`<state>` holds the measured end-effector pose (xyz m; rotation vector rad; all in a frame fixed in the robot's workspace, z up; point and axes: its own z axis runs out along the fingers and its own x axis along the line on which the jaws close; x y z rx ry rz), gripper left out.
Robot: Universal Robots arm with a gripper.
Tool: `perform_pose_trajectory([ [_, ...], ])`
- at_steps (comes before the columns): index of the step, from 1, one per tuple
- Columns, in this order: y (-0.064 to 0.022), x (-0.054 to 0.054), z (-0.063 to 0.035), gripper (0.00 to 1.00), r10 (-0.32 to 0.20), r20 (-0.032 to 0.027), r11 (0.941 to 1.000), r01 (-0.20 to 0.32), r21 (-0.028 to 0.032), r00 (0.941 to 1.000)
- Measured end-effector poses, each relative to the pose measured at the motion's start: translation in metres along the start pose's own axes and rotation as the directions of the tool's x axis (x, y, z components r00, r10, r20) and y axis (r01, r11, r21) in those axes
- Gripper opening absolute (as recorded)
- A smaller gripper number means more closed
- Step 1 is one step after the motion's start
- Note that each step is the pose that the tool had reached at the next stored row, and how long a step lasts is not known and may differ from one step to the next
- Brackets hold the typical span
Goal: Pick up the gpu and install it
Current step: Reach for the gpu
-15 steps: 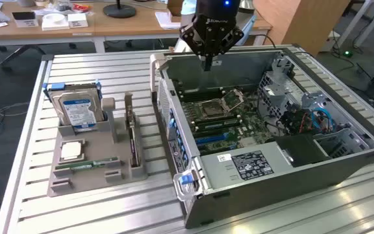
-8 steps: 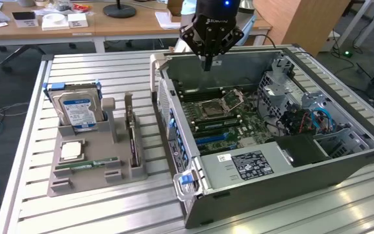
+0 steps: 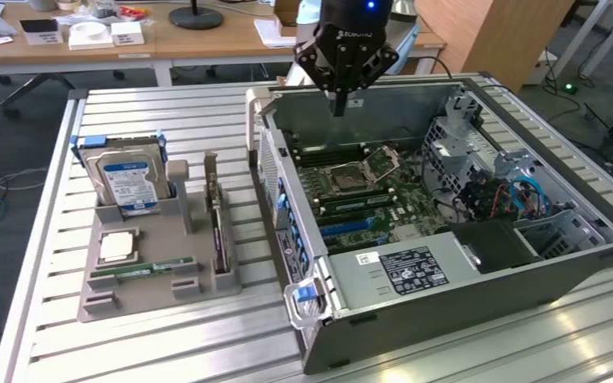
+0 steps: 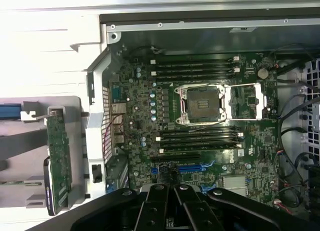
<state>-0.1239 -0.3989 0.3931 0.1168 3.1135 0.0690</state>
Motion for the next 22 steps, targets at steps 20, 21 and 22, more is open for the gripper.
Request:
perform_pose_trajectory([
  [20, -0.0038, 0.049, 0.0029, 0.11, 0.0, -0.0002, 1.0, 0.0, 0.0003, 1.0],
  [21, -0.0041, 0.053, 0.0032, 0.11, 0.0, -0.0001, 1.0, 0.0, 0.0003, 1.0],
  [22, -0.0044, 0.057, 0.0034, 0.11, 0.0, -0.0001, 1.0, 0.0, 0.0004, 1.0],
])
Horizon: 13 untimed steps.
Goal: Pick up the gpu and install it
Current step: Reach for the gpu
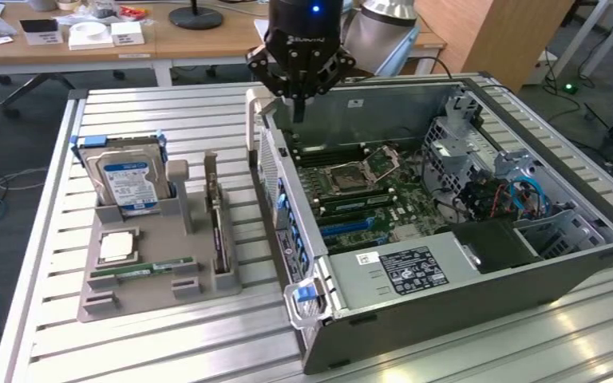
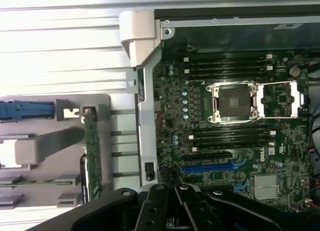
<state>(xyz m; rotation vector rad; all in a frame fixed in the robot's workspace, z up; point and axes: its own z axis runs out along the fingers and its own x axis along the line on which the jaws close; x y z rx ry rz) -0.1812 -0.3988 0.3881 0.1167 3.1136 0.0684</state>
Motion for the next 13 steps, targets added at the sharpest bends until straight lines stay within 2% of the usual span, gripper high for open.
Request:
perform_pose_trajectory([
  [13, -0.0032, 0.04, 0.003, 0.11, 0.0, -0.0002, 1.0, 0.0, 0.0011, 1.0],
])
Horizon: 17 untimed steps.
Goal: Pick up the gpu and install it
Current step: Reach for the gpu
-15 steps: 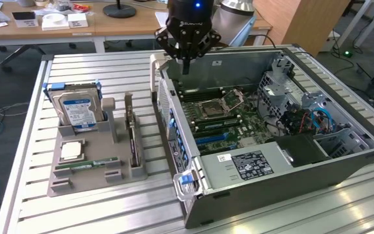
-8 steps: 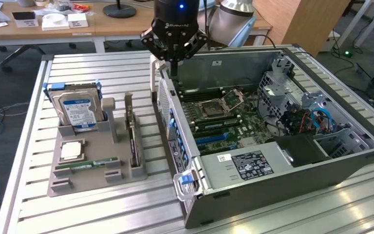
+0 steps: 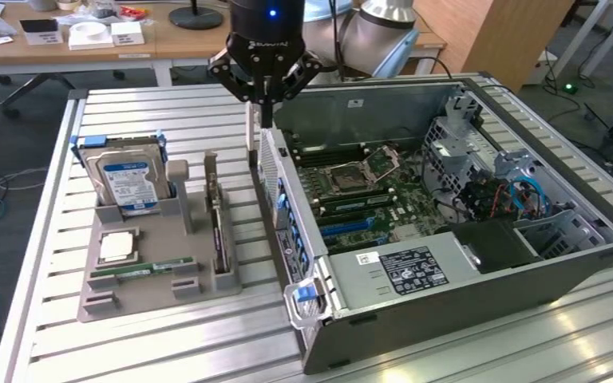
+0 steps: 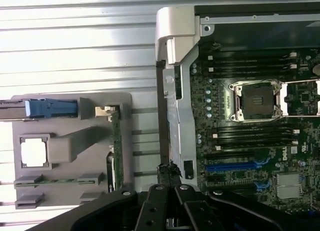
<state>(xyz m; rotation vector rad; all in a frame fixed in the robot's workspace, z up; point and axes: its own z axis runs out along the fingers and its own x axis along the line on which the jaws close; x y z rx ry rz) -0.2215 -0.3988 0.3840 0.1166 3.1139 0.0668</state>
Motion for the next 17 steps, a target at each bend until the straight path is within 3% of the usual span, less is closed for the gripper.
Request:
perform_pose_trajectory([
  [17, -0.0037, 0.047, 0.0043, 0.11, 0.0, -0.0004, 1.0, 0.0, 0.0025, 1.0],
])
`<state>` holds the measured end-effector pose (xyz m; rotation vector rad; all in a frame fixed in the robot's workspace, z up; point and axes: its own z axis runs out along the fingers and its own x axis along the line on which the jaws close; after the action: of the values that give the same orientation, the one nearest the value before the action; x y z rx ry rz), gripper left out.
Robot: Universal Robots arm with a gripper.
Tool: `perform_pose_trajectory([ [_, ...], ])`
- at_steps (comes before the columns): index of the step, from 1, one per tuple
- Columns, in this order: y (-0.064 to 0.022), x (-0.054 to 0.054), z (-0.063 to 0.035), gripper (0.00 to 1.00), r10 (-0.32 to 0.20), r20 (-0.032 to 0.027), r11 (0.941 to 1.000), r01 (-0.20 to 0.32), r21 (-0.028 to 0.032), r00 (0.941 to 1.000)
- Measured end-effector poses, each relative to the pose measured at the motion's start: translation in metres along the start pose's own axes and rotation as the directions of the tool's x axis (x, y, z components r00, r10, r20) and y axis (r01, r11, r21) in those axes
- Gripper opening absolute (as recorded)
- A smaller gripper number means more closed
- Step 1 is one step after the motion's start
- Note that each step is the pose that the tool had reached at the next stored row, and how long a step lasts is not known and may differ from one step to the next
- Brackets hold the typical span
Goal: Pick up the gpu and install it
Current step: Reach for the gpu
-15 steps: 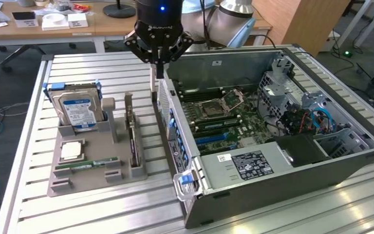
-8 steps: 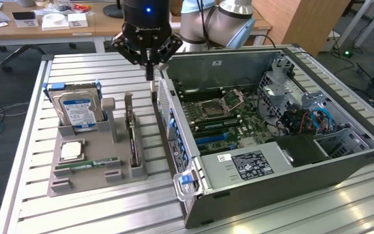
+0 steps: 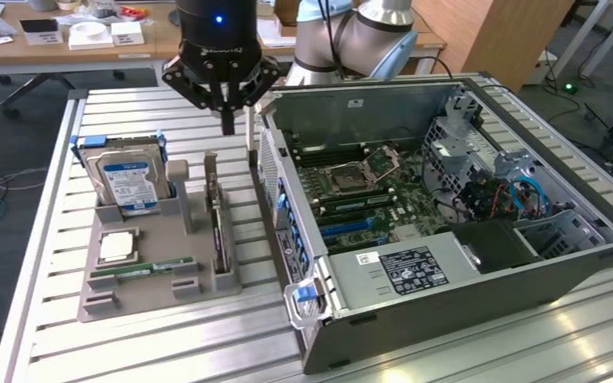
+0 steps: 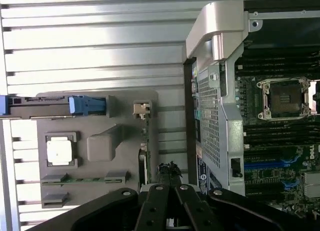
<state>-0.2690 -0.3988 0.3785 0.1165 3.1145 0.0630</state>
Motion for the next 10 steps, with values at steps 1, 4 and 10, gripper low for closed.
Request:
perform_pose_trajectory([
  [1, -0.0002, 0.002, 0.0003, 0.11, 0.0, -0.0001, 1.0, 0.0, 0.0002, 1.0],
  [4, -0.0008, 0.01, 0.0011, 0.11, 0.0, -0.0003, 1.0, 0.0, 0.001, 1.0],
  [10, -0.0014, 0.018, 0.0021, 0.11, 0.0, -0.001, 1.0, 0.0, 0.0018, 1.0],
])
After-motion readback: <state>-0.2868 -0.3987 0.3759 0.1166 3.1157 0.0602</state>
